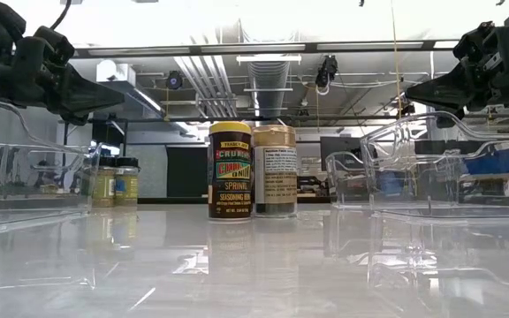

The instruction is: Sort spices by type

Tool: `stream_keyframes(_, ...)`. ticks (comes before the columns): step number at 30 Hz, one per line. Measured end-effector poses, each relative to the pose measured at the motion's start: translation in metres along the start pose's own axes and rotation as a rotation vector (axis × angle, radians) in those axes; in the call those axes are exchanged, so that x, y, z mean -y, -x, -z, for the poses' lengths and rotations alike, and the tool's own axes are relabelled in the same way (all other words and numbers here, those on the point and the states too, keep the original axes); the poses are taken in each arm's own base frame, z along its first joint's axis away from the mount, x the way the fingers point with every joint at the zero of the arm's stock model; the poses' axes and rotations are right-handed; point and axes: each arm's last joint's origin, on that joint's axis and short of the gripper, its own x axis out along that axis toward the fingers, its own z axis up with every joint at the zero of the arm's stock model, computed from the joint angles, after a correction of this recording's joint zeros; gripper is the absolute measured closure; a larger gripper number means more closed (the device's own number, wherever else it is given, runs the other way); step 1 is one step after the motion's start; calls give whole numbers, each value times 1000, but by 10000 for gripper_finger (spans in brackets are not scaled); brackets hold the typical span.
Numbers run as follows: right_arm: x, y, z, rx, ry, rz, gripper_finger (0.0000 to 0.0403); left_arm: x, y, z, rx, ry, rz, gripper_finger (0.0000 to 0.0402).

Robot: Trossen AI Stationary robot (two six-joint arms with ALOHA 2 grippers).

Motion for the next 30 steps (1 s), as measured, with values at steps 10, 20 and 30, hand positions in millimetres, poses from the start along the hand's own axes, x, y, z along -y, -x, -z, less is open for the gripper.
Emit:
stream_keyframes(10, 0, 0, 0, 0, 0, 0, 390, 0, 0, 0, 0, 0, 0, 400)
stream_keyframes(20, 0, 0, 0, 0, 0, 0, 390, 0, 0, 0, 0, 0, 0, 400)
stream_keyframes(30, -1, 0, -5, 55, 79, -5, 390, 0, 0, 0, 0, 0, 0, 400)
